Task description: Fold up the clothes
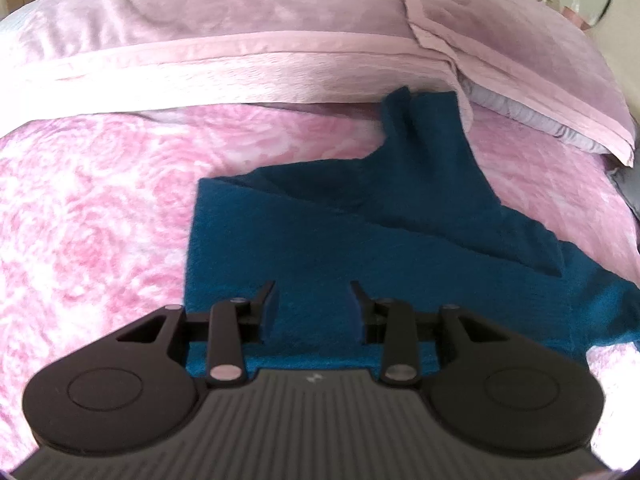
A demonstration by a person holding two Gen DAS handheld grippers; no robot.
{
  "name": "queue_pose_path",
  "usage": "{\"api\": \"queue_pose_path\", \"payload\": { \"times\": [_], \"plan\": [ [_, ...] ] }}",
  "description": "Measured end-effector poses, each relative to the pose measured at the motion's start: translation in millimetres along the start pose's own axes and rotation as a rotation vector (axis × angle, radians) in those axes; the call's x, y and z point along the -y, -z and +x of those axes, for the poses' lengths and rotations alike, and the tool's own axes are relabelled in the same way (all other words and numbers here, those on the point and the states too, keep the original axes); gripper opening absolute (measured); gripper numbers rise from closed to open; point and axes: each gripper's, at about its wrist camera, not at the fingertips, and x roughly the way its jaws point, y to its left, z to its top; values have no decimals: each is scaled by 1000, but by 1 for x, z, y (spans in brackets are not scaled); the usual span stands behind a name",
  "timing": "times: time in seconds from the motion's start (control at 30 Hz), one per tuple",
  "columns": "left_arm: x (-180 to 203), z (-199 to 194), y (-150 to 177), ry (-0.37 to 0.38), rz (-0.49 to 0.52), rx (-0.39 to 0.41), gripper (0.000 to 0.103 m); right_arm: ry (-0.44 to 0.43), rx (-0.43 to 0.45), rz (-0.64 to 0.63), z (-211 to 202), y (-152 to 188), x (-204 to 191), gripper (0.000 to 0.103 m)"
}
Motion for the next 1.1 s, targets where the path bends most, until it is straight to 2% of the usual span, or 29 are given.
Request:
{"api": "queue_pose_path", "payload": {
  "times": [0.03, 0.07, 0.23, 0.27, 0.4, 0.47, 0.53, 0.6, 0.63, 0.67, 0.8, 0.93, 1.03, 1.1],
  "plan": [
    [-2, -1, 0, -4, -9, 0, 32, 2, -11, -12, 0, -2, -1, 16],
    [-4, -3, 1, -5, -17, 1, 32, -3, -30, -47, 1, 2, -8, 10],
    [-20, -15, 5, -9, -46, 12, 32, -21, 37, -486, -30, 53, -90, 9],
    [-24, -18, 5, -11, -53, 14, 32, -53, 44, -595, -38, 74, -113, 9],
    [-38, -30, 11, -7, -104, 20, 32, -252, 6, -1055, -81, 209, -200, 9],
    [-43, -35, 17, -2, -121, 13, 32, -371, -54, -1208, -99, 280, -221, 9],
    [-46, -39, 24, 1, -132, 2, 32, -463, -197, -1369, -110, 355, -231, 11],
    [-48, -40, 31, 11, -145, -13, 37, -405, -337, -1504, -106, 409, -219, 19],
    [-48, -38, 35, 22, -154, -23, 39, -358, -399, -1563, -102, 434, -210, 29],
    [-46, -35, 39, 36, -161, -35, 39, -310, -452, -1604, -99, 452, -201, 31],
    [-36, -17, 51, 111, -179, -83, 44, -132, -505, -1489, -89, 421, -157, 32],
    [-10, 11, 59, 228, -221, -147, 48, 39, -550, -1361, -80, 388, -115, 32],
    [9, 33, 67, 297, -266, -198, 50, 128, -512, -1177, -71, 328, -101, 32],
    [20, 47, 71, 307, -297, -221, 50, 178, -491, -1098, -67, 303, -96, 32]
  ]
}}
